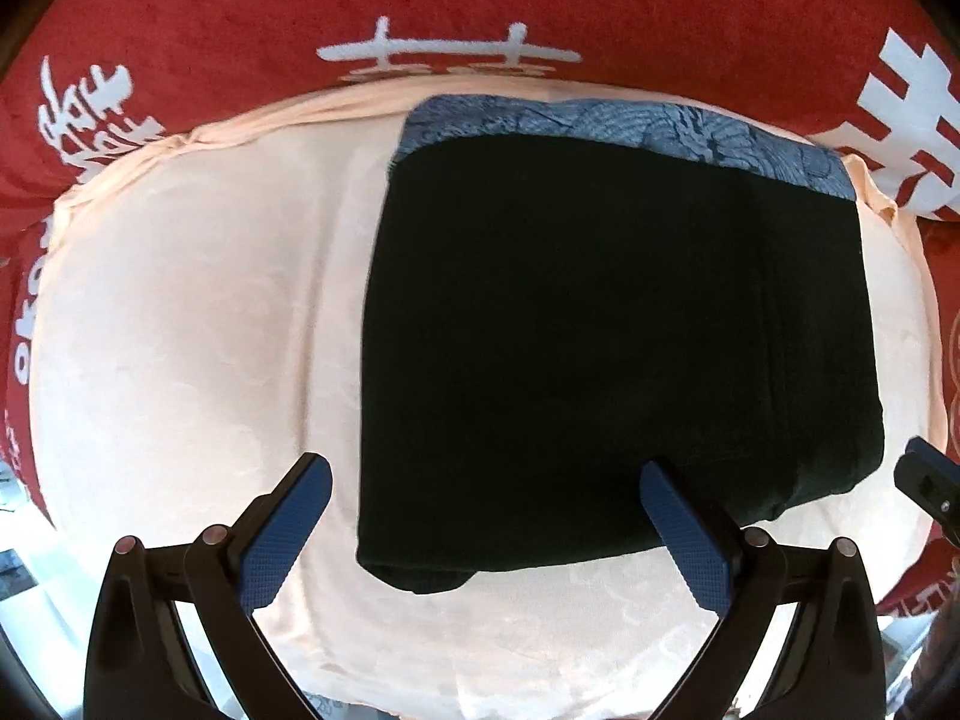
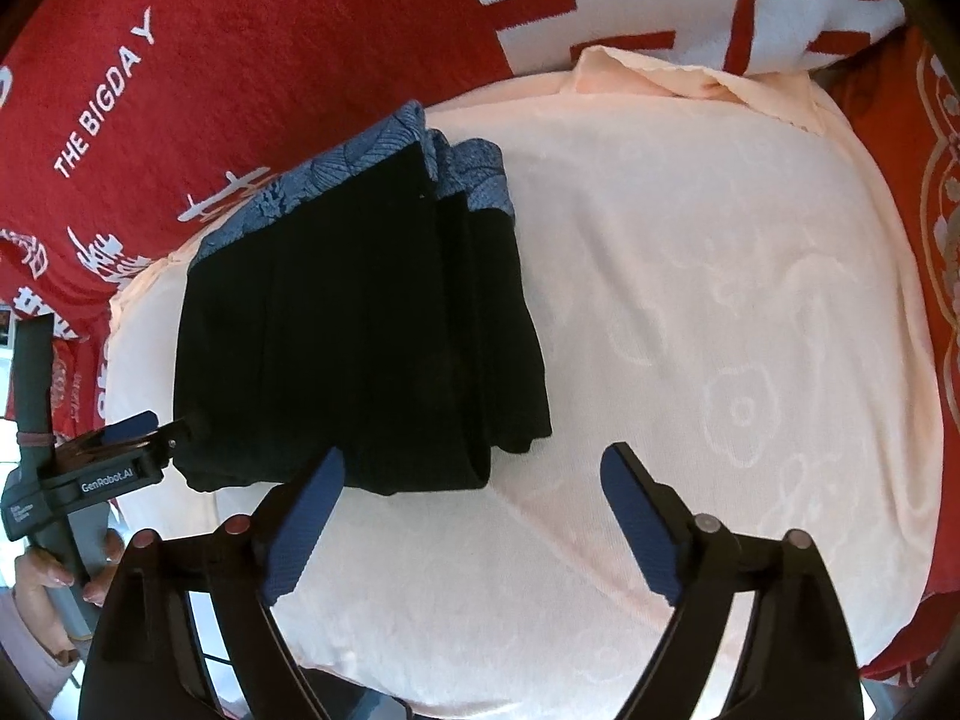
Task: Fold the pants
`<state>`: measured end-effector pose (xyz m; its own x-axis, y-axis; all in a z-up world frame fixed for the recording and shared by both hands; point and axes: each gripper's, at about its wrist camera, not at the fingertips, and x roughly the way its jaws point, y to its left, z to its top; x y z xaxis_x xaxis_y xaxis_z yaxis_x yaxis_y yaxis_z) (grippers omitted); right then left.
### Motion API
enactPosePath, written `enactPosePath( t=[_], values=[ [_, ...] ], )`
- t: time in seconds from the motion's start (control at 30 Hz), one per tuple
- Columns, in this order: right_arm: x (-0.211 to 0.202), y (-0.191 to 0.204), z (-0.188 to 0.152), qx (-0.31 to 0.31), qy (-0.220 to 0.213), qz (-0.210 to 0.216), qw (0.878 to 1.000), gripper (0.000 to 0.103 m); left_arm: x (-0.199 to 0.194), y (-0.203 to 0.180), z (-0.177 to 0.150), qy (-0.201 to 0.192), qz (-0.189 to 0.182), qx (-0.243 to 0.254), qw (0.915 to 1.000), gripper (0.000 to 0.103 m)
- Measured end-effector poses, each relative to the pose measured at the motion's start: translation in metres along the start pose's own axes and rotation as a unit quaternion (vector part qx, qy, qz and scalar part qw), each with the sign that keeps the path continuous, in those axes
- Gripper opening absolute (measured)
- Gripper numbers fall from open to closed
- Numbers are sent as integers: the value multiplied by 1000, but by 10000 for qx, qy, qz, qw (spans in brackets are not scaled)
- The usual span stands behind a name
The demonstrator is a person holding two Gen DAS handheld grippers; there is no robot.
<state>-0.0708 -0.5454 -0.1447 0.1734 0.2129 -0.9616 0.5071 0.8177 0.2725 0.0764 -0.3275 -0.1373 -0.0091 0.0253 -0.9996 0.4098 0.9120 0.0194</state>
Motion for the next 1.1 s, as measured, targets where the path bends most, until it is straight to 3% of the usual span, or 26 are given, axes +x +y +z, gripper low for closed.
enactPosePath(
  t=[0.83,1.1],
  values=[
    [23,-18,22,225,397,218,9987,90,16,40,36,-54,-203,-320,9993,103],
    [29,-27,35,171,457,394,9980,90,25,62,50,25,-569,-320,9979,103]
  ],
)
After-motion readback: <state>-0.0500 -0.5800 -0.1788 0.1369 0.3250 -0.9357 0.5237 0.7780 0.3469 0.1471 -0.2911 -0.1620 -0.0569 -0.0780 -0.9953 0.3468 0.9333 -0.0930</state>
